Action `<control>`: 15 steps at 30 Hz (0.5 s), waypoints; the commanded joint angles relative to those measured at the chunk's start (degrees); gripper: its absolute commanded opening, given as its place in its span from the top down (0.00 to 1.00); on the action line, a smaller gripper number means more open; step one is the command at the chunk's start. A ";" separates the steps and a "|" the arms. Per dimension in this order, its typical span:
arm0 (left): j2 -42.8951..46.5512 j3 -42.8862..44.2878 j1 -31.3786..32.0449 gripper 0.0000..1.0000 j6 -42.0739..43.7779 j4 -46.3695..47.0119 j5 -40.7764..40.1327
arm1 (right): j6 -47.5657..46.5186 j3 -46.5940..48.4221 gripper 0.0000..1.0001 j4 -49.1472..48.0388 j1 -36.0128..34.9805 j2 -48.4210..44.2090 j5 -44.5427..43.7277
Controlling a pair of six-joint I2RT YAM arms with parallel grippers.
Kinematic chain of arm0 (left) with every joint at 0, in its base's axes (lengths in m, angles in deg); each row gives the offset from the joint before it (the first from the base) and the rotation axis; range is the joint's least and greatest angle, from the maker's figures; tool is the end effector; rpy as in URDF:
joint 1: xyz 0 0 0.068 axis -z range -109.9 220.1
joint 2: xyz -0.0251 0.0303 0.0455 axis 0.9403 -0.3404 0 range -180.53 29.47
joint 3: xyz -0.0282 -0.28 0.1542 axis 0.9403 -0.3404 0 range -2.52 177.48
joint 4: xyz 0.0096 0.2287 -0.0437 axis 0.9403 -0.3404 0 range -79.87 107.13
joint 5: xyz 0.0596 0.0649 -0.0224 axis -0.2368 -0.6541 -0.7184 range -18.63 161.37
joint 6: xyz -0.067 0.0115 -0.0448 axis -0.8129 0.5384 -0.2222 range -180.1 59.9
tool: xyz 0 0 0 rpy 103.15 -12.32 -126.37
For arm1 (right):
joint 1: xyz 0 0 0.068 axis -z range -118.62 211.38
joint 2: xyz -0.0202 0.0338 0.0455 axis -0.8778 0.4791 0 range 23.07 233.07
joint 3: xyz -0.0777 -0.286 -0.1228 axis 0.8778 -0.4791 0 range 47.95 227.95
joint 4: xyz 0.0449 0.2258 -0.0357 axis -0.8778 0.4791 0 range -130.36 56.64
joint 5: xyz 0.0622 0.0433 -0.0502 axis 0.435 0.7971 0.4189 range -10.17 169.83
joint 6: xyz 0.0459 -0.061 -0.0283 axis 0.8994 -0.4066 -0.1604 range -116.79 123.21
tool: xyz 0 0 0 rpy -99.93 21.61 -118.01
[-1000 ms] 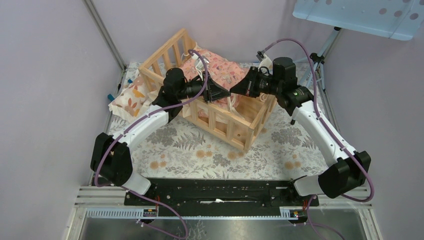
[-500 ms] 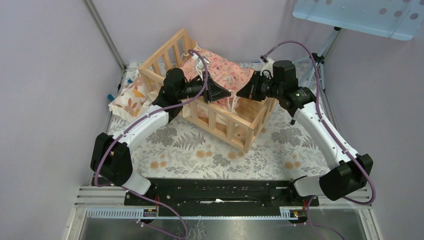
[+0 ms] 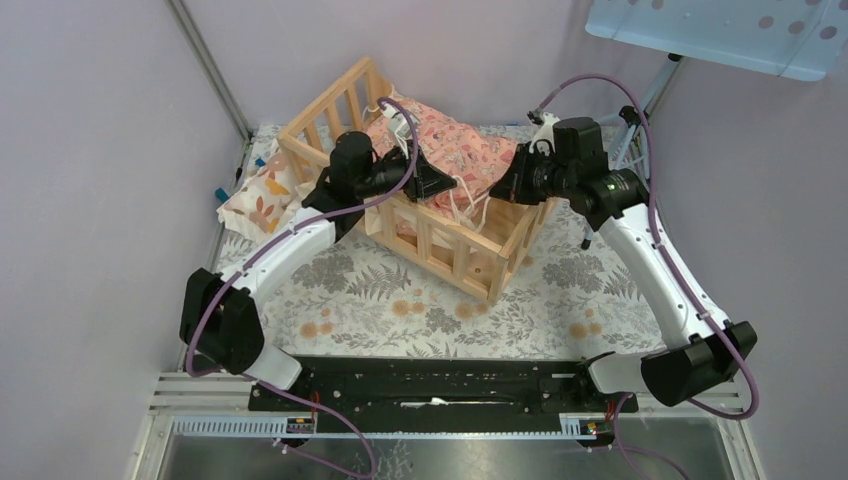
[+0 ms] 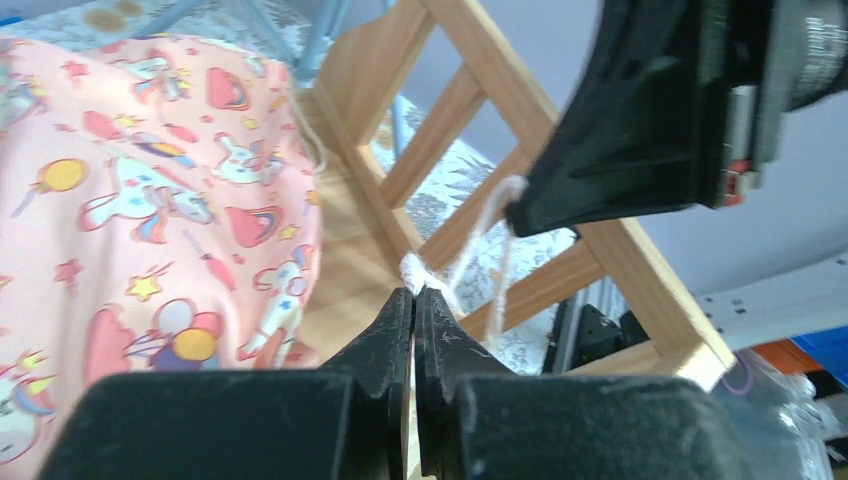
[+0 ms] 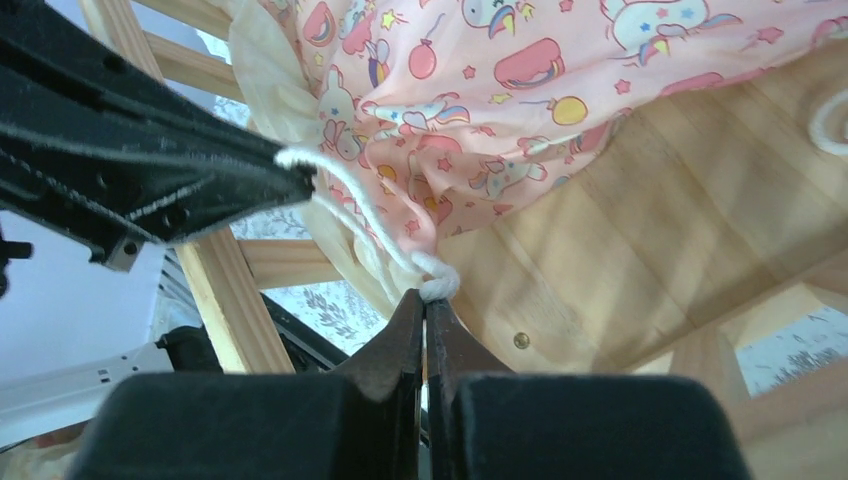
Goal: Set up the pet bed
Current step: Cross the ropes on the bed frame.
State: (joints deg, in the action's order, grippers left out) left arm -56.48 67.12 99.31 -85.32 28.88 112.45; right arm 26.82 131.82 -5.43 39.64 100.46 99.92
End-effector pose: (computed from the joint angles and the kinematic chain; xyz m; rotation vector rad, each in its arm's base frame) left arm 0.2805 -0.2100 0.4133 0.6483 1.6816 -1.2869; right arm 0.2522 0.1267 0.4363 -0.1900 2.1364 0.8384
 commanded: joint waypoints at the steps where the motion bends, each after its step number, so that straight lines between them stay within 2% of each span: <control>1: 2.52 3.11 -0.38 1.00 4.35 -9.86 -8.43 | -4.53 3.80 0.99 7.18 0.16 -2.38 -4.30; 15: 3.67 5.71 -0.56 1.00 6.50 -18.43 -17.79 | -11.27 7.59 1.00 13.91 0.20 -1.60 -0.52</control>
State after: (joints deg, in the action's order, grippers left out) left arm -55.65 70.73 99.29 -81.21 16.00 98.06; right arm 18.52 136.32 6.00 39.64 99.37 97.72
